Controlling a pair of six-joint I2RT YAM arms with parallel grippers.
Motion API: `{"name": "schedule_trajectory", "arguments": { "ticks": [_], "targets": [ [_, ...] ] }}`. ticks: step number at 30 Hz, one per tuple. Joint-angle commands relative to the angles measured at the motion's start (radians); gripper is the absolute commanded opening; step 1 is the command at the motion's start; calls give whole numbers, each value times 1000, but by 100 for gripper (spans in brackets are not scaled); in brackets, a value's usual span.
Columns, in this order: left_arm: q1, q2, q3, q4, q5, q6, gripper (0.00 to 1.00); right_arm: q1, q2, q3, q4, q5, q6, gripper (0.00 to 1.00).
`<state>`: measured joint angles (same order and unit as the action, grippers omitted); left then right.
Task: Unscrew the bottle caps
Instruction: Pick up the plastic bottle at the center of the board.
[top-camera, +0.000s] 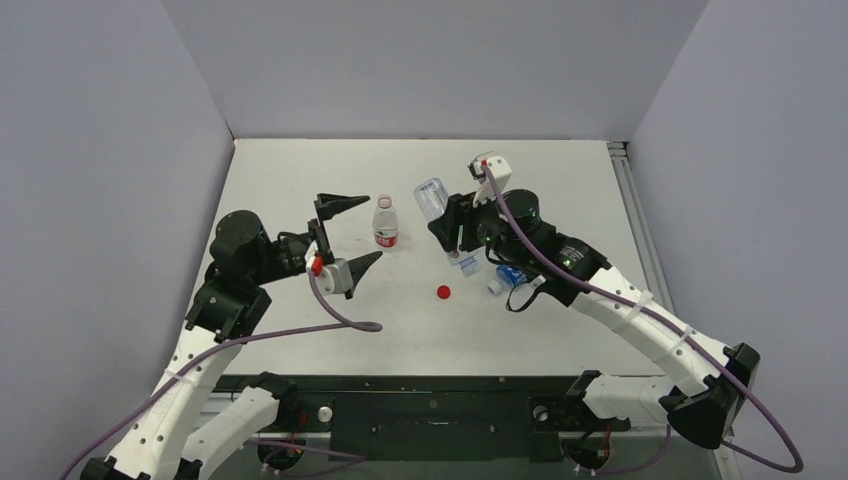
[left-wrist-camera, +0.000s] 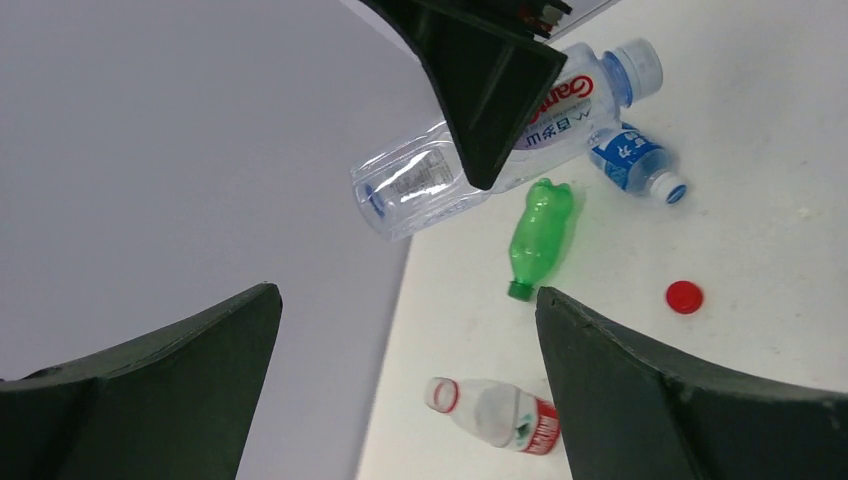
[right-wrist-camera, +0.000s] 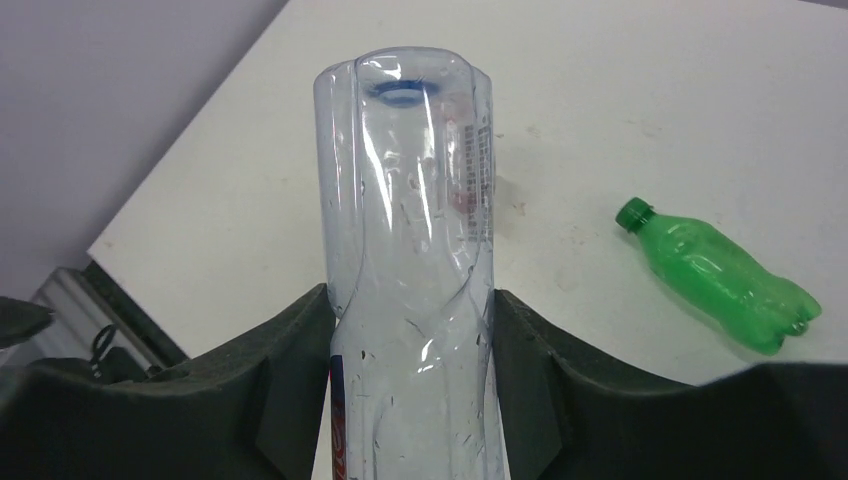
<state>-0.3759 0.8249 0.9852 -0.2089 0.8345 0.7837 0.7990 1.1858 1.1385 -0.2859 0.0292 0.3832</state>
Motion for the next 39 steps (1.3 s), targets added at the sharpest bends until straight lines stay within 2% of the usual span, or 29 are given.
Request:
{"name": "schedule_trajectory", "arguments": {
  "ticks": [1, 3, 4, 8, 15, 21, 28, 30, 31, 35, 39],
  "targets": [
    [-61, -28, 30, 19, -43, 278, 96, 17, 7, 156, -139, -185, 6, 35],
    [-93, -23, 41, -99, -37, 425, 97, 46, 36, 220, -184, -215, 5, 36],
    [-104, -31, 32, -109, -47, 518, 97, 53, 43, 256, -191, -225, 5, 36],
    [-170, -57, -41, -77, -92, 652, 96, 87, 93, 360, -235, -296, 15, 36],
    [-234, -81, -142, 122, -192, 729, 96, 118, 186, 485, -332, -368, 6, 36],
    [-264, -85, -153, 141, -249, 734, 96, 146, 237, 542, -373, -397, -7, 36],
    [-268, -75, -128, 86, -253, 729, 99, 177, 282, 600, -416, -403, -17, 35],
    [-269, -74, -120, 73, -249, 727, 94, 177, 288, 613, -420, -407, -19, 37],
    [-271, -74, -119, 70, -250, 729, 89, 177, 290, 620, -423, -407, -20, 39],
    [-273, -77, -118, 66, -265, 713, 75, 175, 286, 641, -446, -367, -34, 54],
    [-273, -84, -118, 71, -279, 681, 58, 145, 258, 643, -443, -338, -38, 61]
  ]
}}
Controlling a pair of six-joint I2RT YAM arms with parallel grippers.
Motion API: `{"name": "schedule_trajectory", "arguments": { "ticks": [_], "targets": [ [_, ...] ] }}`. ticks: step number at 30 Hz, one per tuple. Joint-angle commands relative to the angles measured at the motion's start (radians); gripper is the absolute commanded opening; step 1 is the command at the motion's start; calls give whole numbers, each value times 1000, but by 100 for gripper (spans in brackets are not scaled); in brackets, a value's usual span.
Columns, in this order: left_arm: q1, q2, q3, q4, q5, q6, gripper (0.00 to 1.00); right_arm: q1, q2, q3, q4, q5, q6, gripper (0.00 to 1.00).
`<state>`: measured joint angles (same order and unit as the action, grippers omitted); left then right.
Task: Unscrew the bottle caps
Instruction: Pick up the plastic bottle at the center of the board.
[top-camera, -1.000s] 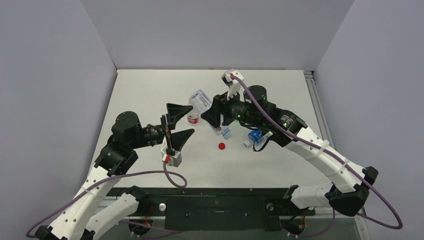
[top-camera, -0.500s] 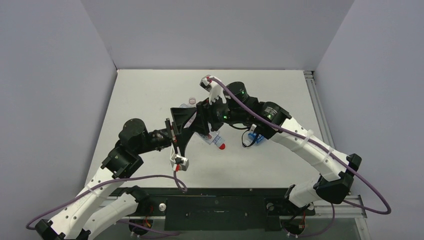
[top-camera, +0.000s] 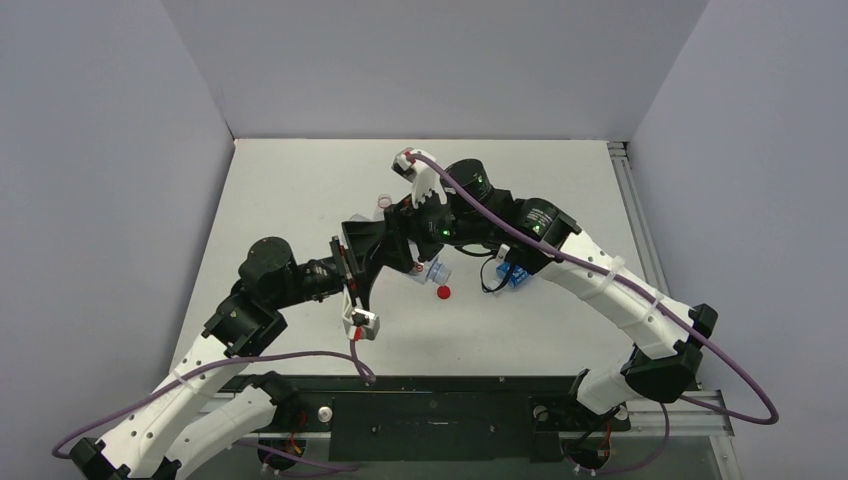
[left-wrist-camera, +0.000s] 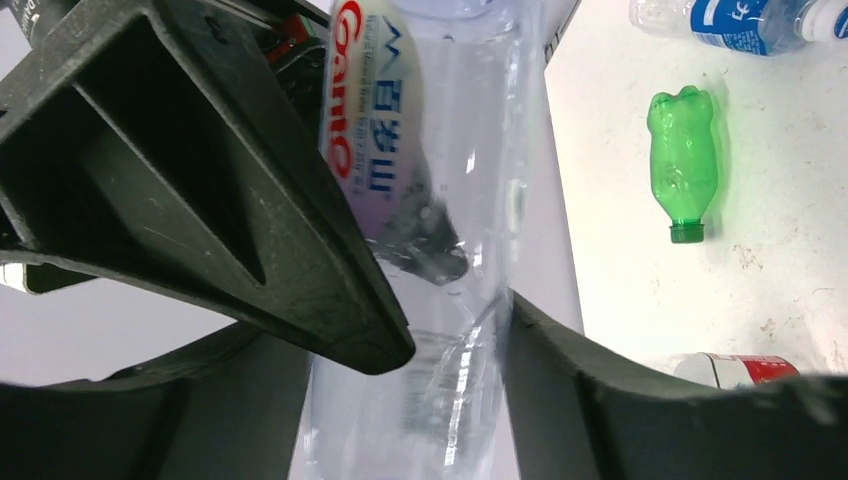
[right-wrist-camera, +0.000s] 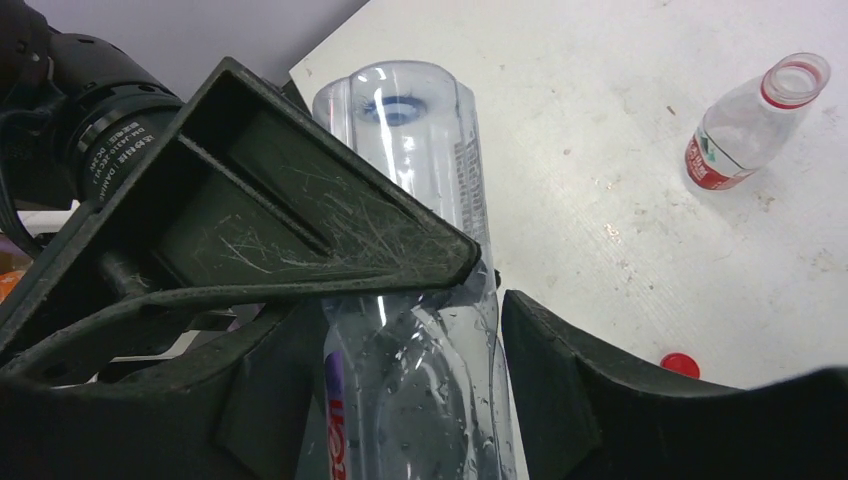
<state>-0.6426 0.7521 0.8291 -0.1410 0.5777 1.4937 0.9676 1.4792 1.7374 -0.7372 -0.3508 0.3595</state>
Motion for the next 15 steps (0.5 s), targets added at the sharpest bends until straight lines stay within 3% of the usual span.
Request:
{"name": "schedule_trajectory", "arguments": {
  "ticks": [1, 5, 8, 12, 15],
  "targets": [
    [-6, -12, 36, 7, -27, -40, 56, -28, -41, 46, 7, 42, -13, 61],
    [-6, -20, 17, 31, -45, -58, 45, -53, -43, 83, -20, 48, -16, 65],
    [-6, -20, 1, 58, -71, -104, 42, -75, -56, 103, -27, 89, -22, 78],
    [-6, -19, -20, 112, -118, -312, 39, -136, -117, 101, 49, 117, 1, 83],
    [-4, -18, -39, 199, -161, -575, 36, -174, -183, 59, 133, 149, 30, 84]
  ]
}}
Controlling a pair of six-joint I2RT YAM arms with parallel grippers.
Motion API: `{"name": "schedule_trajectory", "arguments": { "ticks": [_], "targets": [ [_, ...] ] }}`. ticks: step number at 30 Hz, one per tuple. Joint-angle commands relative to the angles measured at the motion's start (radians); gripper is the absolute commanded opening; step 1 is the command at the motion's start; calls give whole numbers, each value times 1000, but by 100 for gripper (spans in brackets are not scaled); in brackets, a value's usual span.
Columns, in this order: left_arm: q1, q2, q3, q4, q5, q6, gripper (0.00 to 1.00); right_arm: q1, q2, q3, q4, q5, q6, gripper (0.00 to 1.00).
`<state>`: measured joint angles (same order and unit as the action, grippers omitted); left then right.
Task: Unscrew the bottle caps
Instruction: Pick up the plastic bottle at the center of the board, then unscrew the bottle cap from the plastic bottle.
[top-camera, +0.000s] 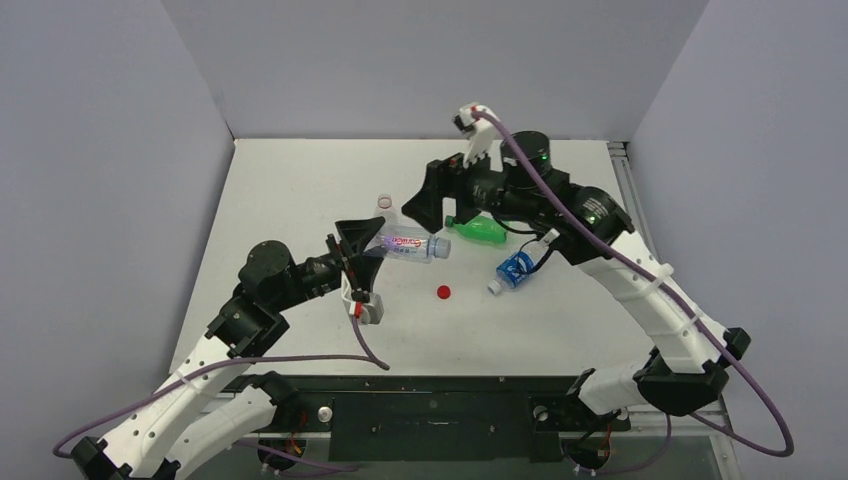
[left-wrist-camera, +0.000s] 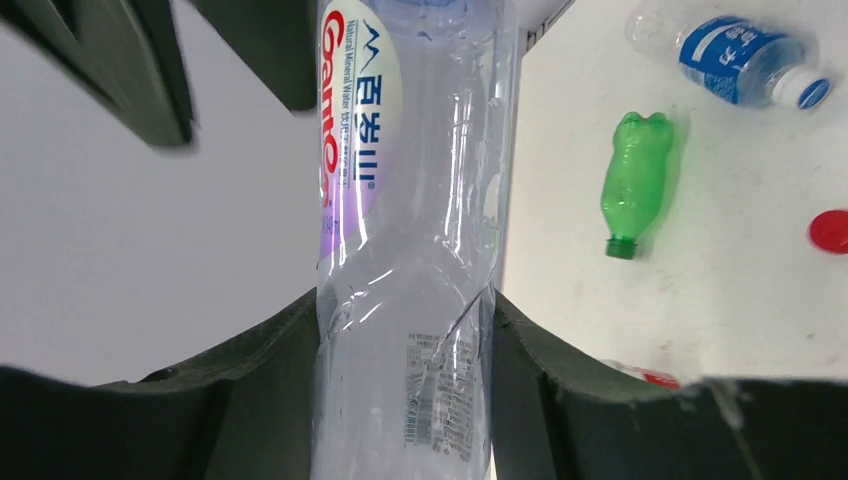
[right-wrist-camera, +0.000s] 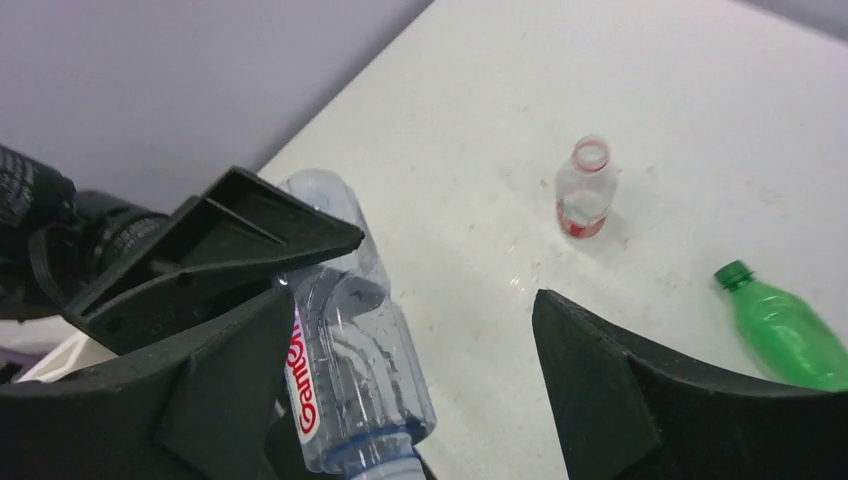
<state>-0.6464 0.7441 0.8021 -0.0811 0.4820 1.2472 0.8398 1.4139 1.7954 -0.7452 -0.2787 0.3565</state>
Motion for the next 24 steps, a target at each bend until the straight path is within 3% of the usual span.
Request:
{"name": "schedule_trajectory", "arguments": {
  "ticks": [1, 4, 7, 11, 18, 24],
  "targets": [
    [-1, -12, -24, 179, -74, -381, 34, -49, -148, -15, 194, 88, 46, 84],
    [-1, -33, -75, 319, -120, -624, 27, -49, -212, -128, 308, 135, 74, 85],
    [-2, -43, -114, 445, -154, -733, 25, -50, -270, -206, 415, 155, 95, 85],
    [-2, -24, -95, 459, -192, -860, 23, -48, -292, -286, 512, 143, 144, 81],
    [-2, 1, -88, 463, -206, -949, 23, 31, -253, -340, 684, 147, 196, 73],
    [-2, 7, -87, 463, -230, -979, 23, 93, -185, -297, 730, 154, 187, 67]
  ]
}}
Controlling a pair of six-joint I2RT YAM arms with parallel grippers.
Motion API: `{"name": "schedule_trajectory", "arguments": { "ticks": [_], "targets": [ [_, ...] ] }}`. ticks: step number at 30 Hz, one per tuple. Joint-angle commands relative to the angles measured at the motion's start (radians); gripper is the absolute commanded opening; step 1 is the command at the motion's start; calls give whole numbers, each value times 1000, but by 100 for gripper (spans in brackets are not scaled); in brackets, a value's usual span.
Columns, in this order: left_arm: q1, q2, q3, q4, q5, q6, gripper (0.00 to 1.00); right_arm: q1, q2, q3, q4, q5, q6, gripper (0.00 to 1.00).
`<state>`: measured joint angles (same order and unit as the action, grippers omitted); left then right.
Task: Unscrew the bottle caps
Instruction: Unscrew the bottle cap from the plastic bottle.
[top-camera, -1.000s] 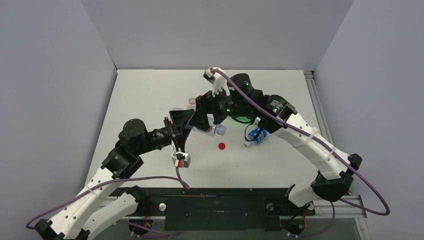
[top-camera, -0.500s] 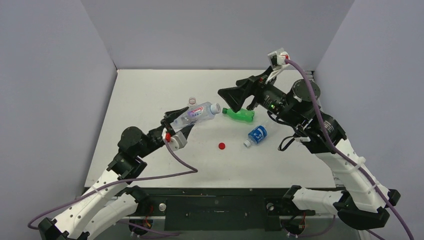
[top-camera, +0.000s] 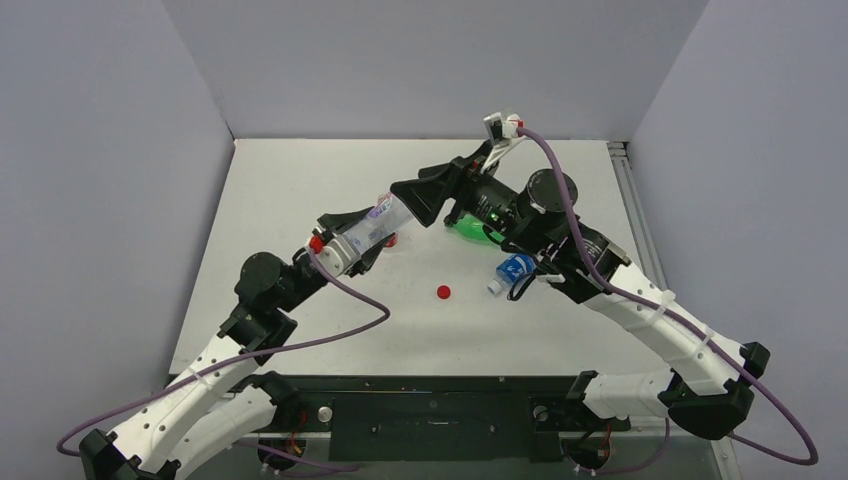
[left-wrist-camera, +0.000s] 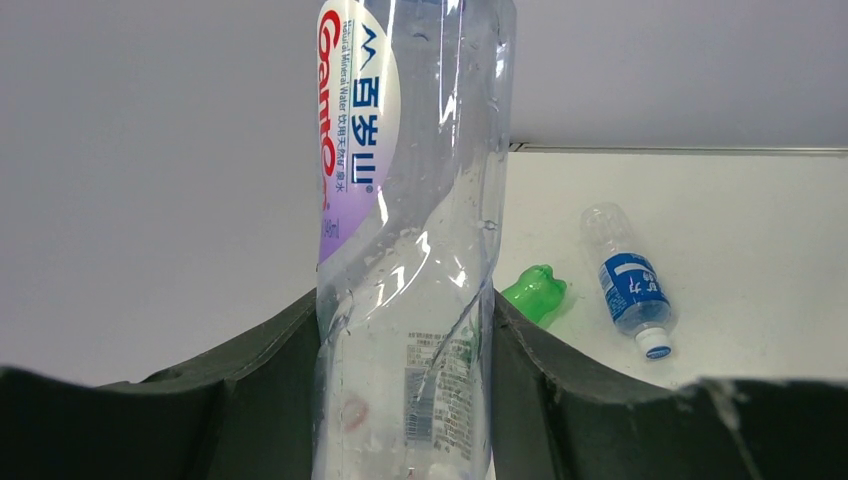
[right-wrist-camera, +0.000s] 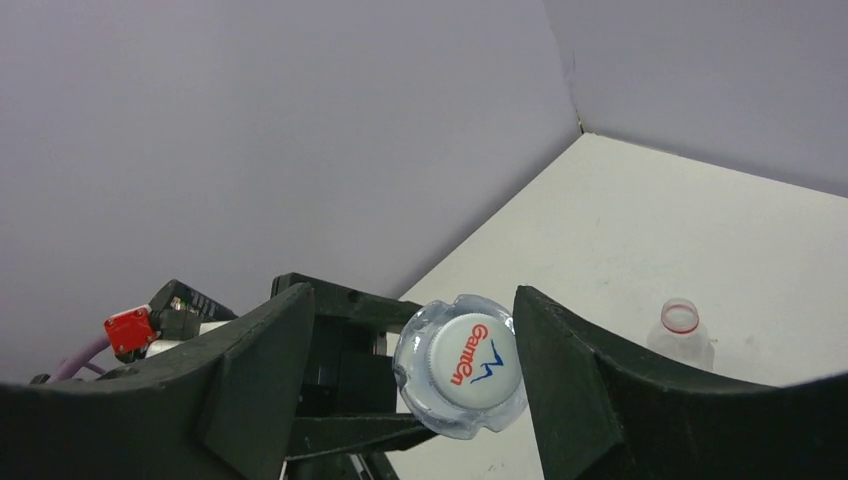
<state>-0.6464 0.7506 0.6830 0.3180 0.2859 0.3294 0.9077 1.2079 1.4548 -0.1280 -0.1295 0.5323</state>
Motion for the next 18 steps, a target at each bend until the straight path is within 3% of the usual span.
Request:
{"name": "schedule_trajectory", "arguments": {
  "ticks": [1, 7, 18],
  "targets": [
    [-2, 3, 34, 64, -37, -71, 23, 31, 27, 47, 112, 7, 12, 65],
    [-2, -4, 36, 64, -49, -98, 22, 44, 52, 47, 72, 89, 4, 57],
    [-2, -18, 23, 73, -48, -101, 21, 61, 89, 80, -13, 258, -17, 57]
  ]
}}
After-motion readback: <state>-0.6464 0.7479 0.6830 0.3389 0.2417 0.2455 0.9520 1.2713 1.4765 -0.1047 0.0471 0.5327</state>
